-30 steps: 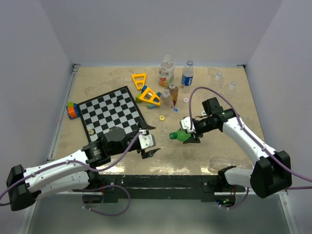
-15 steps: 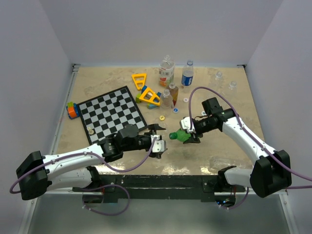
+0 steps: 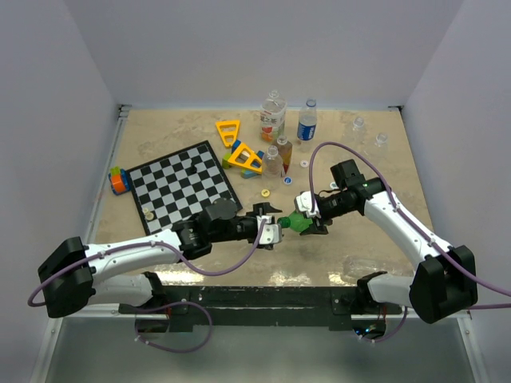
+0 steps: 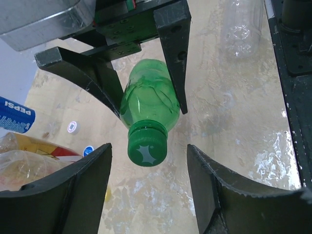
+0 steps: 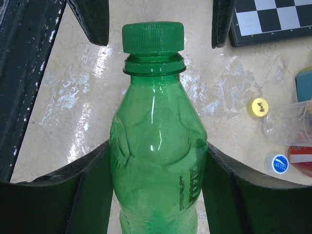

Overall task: Unscrew the bottle caps
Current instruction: Unscrew the bottle cap from the plastic bottle.

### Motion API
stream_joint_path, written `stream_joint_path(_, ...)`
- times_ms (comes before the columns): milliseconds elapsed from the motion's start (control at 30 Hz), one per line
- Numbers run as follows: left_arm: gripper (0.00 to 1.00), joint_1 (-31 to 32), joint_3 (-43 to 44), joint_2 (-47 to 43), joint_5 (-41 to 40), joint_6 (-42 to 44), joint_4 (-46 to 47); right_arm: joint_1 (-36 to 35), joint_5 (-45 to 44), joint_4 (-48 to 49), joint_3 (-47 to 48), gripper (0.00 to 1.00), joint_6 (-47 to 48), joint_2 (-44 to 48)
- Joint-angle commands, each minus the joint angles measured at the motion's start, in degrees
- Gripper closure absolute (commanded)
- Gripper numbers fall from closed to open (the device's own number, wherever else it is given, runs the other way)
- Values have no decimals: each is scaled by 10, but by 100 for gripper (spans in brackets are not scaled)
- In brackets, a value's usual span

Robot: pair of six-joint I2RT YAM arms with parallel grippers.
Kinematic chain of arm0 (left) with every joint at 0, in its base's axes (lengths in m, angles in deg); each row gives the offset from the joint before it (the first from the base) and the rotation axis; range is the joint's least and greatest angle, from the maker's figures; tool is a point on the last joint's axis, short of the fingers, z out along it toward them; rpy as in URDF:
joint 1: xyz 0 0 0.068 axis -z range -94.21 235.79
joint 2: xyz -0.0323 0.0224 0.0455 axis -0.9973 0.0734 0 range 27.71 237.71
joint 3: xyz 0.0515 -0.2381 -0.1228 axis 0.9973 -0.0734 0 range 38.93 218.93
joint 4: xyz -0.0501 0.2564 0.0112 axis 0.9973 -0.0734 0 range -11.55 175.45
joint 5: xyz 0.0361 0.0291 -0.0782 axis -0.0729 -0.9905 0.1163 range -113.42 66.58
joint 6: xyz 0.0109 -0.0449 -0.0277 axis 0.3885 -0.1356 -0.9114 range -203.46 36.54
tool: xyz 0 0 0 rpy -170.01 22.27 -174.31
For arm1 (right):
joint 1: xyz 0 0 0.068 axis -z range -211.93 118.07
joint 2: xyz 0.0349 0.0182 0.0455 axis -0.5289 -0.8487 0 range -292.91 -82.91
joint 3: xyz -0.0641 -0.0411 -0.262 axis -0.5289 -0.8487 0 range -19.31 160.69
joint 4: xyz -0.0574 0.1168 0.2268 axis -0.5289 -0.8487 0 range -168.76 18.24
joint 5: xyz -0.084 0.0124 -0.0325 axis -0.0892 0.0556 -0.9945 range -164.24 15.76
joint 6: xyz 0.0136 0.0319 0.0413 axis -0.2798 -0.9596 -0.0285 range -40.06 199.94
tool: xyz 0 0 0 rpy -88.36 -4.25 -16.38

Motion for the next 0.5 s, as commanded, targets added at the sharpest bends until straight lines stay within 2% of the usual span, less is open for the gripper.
stream_joint_path(0, 36, 3, 27, 3, 6, -10, 35, 0, 7, -5, 0, 100, 6, 3)
stream_joint_path(300, 60, 3, 47, 22, 0, -22, 12, 0, 7, -5, 0, 100, 6, 1)
stream_joint_path(400, 72, 3, 49, 23, -5, -32, 6, 0, 7, -5, 0, 100, 6, 2)
stream_joint_path(467, 85, 3, 53, 22, -11, -45, -3, 0, 7, -5, 0, 100, 6, 2)
